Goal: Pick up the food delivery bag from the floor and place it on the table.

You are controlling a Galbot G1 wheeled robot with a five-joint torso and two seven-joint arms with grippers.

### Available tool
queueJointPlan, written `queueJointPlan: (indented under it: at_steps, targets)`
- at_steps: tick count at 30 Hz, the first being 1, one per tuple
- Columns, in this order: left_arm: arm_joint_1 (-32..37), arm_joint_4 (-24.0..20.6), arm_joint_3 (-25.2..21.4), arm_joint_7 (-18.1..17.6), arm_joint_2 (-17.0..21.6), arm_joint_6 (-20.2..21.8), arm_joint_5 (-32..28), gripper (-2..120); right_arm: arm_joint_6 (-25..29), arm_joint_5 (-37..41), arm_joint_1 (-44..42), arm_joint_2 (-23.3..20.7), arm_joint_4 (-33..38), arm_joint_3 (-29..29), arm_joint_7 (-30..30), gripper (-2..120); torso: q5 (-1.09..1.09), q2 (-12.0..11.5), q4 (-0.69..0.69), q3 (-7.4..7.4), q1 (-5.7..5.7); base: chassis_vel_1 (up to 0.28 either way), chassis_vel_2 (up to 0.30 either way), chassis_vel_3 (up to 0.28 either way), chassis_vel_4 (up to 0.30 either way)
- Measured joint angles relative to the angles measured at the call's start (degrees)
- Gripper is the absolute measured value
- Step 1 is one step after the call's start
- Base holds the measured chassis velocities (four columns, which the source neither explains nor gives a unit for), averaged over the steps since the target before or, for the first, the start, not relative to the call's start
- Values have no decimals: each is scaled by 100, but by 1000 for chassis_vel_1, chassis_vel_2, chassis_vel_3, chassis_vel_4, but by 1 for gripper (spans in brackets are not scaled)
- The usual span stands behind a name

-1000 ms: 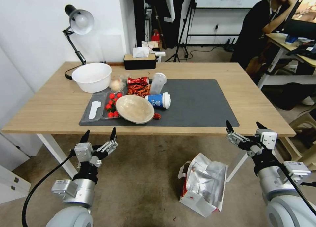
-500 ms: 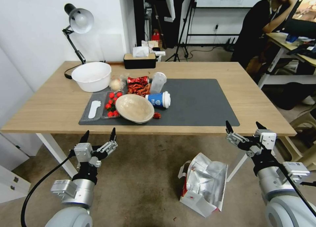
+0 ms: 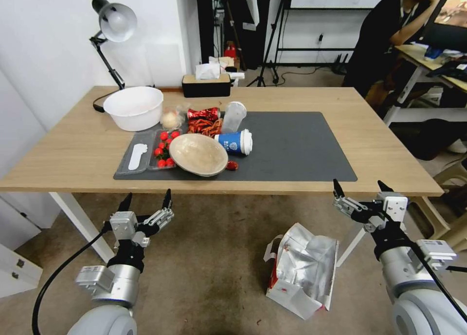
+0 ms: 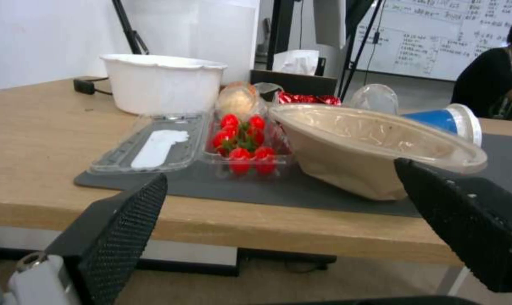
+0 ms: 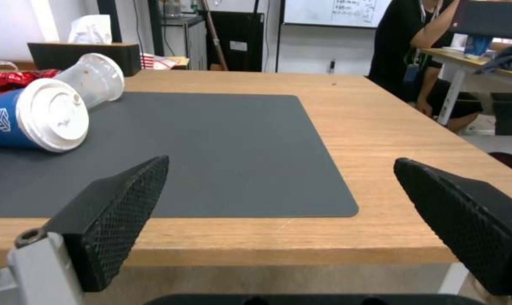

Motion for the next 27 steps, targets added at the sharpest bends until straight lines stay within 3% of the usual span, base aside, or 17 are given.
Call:
queueJointPlan:
  at_steps: [7, 11, 27]
  targets:
    - [-2, 17, -2, 2, 4, -16, 5, 100, 92, -16, -21, -1, -19, -30, -7, 100, 0, -196, 0, -114, -83, 0, 0, 0, 0]
    - [-6, 27, -3, 6, 5, -32, 7, 100, 497, -16, -93, 4, -113, -74, -69, 100, 0, -351, 0, -199, -152, 0, 0, 0, 0]
    - [-4, 32, -9, 17, 5, -44, 15, 100, 1211, -38, -181, -19, -277, -120, -227, 100, 0, -790, 0, -450, -340, 0, 0, 0, 0]
